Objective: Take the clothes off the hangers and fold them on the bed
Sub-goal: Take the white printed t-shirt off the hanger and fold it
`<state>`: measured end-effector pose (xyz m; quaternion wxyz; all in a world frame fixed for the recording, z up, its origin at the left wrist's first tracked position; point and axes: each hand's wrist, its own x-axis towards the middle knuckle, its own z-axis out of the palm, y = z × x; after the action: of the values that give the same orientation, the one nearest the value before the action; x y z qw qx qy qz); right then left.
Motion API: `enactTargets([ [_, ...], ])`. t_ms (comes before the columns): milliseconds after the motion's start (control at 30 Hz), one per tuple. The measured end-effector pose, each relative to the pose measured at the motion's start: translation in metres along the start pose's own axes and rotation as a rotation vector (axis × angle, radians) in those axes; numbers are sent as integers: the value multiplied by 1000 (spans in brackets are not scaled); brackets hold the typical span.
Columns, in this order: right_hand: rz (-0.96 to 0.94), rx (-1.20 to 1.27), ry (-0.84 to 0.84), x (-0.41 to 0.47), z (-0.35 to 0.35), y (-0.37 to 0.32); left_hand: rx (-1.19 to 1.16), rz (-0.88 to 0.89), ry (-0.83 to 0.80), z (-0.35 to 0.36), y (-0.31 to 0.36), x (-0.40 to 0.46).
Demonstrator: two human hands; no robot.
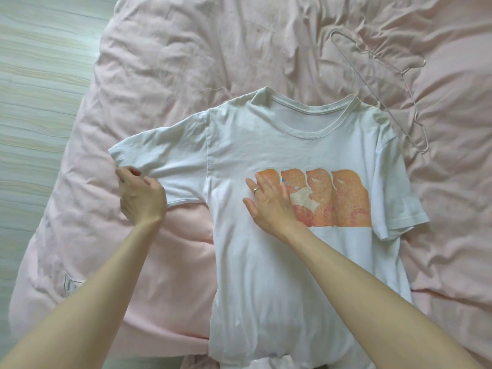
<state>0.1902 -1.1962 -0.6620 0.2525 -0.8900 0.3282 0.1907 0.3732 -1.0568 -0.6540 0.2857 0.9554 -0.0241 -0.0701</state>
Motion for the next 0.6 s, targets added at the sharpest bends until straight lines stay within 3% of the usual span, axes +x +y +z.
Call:
enactTargets([
  [133, 159, 19, 147, -16, -19, 58, -62, 378, -207, 32, 33, -43],
  [300, 391, 92, 297, -46, -44, 151, -19, 486, -542, 81, 75, -121],
  [500, 758, 450, 420, -91, -51, 273, 97, 616, -664, 130, 119, -212],
  [600, 866, 849, 402, -94, -46, 323, 131, 716, -686, 156, 142, -244],
])
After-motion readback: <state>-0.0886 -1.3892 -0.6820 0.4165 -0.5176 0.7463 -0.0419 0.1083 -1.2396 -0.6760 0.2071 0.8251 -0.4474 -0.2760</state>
